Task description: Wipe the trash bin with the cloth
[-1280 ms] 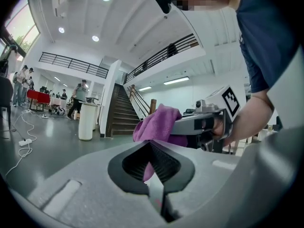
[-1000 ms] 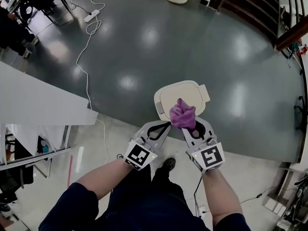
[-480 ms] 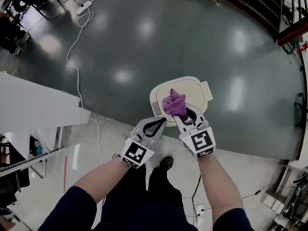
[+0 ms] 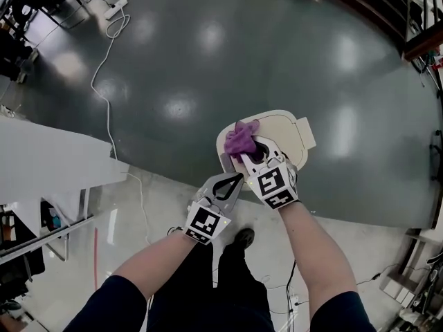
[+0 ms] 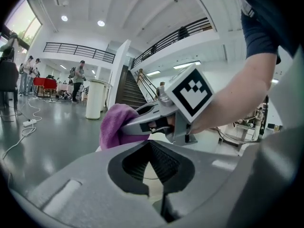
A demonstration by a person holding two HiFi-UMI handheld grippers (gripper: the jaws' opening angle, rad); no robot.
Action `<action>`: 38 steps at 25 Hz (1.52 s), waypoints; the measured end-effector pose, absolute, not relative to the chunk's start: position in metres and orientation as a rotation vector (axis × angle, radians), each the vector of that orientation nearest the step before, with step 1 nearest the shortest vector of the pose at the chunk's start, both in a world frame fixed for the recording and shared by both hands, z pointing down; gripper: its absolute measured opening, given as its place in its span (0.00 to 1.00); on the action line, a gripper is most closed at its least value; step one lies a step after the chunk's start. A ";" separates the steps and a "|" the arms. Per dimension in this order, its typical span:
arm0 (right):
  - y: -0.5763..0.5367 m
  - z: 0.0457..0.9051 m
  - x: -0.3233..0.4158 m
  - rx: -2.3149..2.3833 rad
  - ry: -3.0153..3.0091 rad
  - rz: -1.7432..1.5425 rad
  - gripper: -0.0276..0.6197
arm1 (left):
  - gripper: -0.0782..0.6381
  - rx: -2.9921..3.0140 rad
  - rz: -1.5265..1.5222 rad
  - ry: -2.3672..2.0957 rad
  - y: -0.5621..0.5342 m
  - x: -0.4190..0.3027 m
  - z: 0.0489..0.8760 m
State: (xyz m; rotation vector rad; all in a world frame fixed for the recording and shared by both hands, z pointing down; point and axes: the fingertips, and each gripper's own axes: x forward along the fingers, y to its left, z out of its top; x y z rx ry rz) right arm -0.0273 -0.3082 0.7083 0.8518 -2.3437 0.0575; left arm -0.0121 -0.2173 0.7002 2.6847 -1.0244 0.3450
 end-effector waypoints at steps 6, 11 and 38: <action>-0.328 0.740 -0.038 0.747 -2.231 -0.029 0.15 | 0.10 2.665 0.391 -1.012 -0.222 -0.004 0.726; -0.333 0.751 -0.042 0.690 -2.165 -0.117 0.15 | 0.10 2.654 0.414 -1.003 -0.221 0.002 0.739; -0.390 0.760 0.175 1.180 -1.950 0.150 0.15 | 0.10 2.657 0.493 -0.998 -0.212 0.006 0.761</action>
